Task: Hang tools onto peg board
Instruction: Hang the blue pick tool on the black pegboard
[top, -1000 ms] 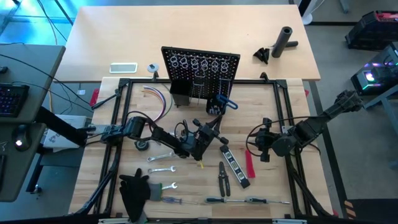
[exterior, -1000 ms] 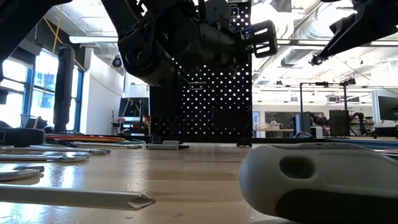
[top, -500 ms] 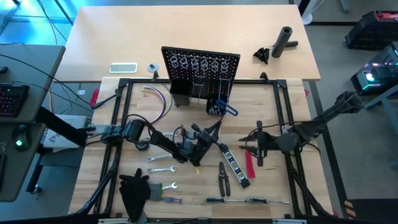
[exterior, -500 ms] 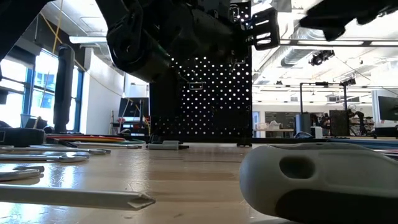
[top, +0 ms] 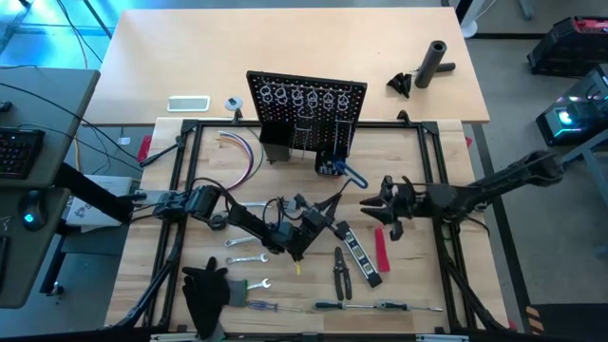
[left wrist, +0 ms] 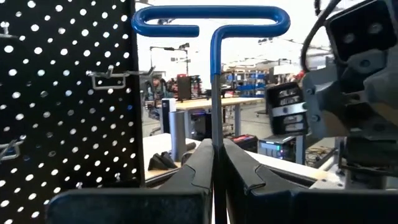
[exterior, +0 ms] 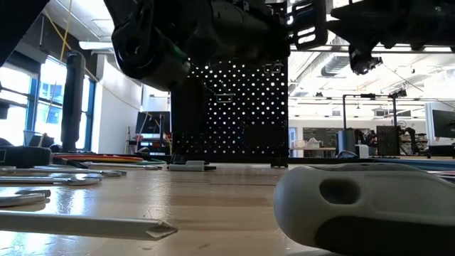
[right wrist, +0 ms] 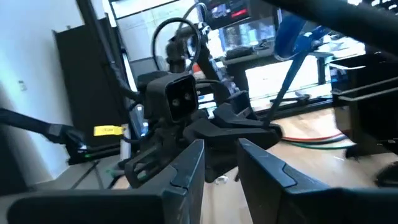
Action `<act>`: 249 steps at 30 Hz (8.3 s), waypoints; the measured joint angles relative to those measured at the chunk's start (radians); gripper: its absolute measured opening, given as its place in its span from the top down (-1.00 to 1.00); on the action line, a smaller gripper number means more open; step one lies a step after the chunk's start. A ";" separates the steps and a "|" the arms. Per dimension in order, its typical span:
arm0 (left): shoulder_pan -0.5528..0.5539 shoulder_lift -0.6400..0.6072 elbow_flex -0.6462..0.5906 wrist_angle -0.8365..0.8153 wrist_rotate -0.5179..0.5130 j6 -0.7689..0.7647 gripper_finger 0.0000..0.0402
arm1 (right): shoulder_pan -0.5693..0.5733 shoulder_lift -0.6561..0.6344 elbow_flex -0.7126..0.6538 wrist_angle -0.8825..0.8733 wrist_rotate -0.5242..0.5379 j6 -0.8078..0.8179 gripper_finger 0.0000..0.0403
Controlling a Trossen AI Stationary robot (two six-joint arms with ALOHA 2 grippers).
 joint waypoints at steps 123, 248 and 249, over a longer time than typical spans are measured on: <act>-0.040 -0.003 0.055 -0.092 0.123 0.143 0.35 | -0.037 0.308 0.097 0.256 0.077 -0.227 0.99; 0.374 -0.267 -0.225 -0.675 0.966 -0.794 0.98 | -0.025 -0.298 0.099 -0.585 -0.013 -0.237 0.29; 0.376 -0.267 -0.225 -0.675 0.967 -0.797 0.98 | -0.025 -0.298 0.099 -0.586 -0.013 -0.237 0.29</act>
